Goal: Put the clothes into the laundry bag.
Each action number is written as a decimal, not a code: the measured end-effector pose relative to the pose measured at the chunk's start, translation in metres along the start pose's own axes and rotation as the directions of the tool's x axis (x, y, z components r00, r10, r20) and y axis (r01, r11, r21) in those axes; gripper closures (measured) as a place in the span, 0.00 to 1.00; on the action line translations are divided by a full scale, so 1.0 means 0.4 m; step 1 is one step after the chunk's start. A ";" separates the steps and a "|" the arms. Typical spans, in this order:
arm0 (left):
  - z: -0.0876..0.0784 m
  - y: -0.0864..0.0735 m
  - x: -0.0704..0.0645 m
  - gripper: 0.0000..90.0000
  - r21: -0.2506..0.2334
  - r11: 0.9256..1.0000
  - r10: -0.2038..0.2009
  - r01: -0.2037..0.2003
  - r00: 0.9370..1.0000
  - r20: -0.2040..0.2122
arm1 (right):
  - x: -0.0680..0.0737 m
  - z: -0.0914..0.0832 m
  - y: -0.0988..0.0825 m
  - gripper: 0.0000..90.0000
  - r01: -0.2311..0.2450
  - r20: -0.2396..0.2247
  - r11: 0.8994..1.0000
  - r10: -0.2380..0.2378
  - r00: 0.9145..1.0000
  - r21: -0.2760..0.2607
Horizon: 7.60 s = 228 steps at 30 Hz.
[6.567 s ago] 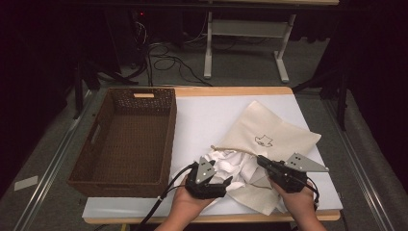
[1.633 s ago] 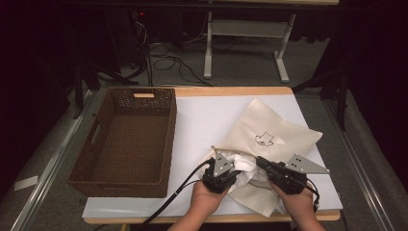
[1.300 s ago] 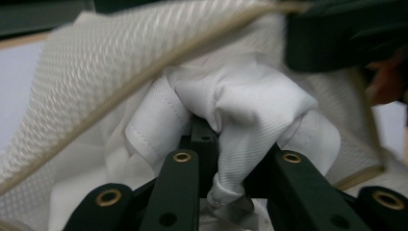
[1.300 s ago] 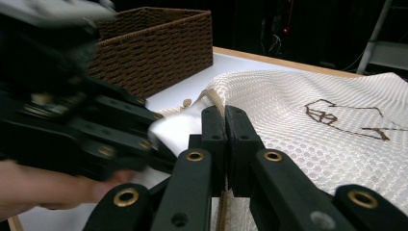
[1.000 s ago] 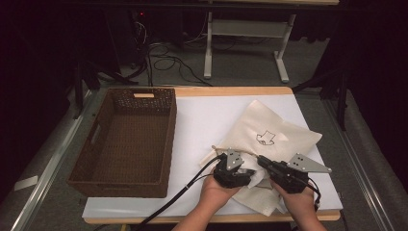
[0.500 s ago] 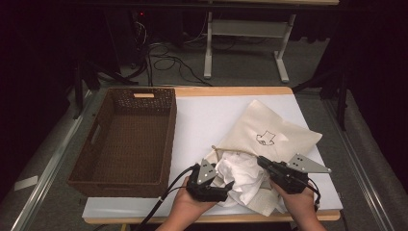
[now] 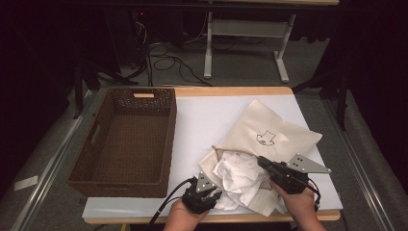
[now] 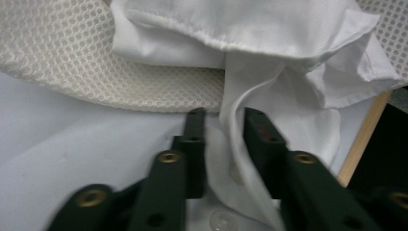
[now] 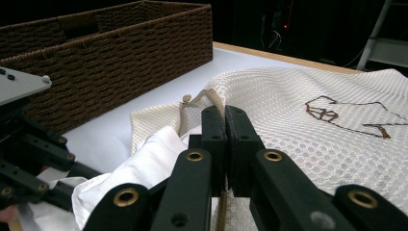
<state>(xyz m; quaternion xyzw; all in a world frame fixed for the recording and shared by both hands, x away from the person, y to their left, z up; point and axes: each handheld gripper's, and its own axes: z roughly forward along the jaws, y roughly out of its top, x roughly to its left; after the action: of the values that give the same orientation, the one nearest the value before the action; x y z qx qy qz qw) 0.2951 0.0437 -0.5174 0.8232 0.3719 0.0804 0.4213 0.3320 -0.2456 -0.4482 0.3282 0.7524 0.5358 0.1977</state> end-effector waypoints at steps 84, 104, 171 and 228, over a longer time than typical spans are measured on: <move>0.180 0.174 0.027 0.56 -0.168 0.986 -0.039 0.011 0.986 -0.165 | -0.005 0.003 -0.005 0.99 0.003 -0.007 1.000 -0.003 1.000 -0.001; 0.117 0.192 -0.045 0.41 -0.264 0.964 0.027 -0.034 0.999 -0.030 | -0.003 0.001 -0.004 0.99 -0.002 0.000 1.000 0.002 1.000 0.002; 0.113 0.178 -0.071 0.47 -0.283 0.955 0.068 -0.089 0.994 -0.085 | -0.013 -0.003 -0.009 0.99 -0.006 0.011 1.000 0.006 1.000 0.006; -0.019 0.061 -0.002 0.59 -0.119 0.987 0.092 -0.105 0.990 -0.107 | 0.015 0.002 -0.030 0.99 0.012 -0.017 0.997 -0.011 1.000 0.075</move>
<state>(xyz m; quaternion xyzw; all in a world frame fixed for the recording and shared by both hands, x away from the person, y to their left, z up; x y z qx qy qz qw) 0.3045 0.0390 -0.4939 0.8076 0.3456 0.1657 0.4481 0.3249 -0.2435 -0.4594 0.3264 0.7756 0.5087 0.1821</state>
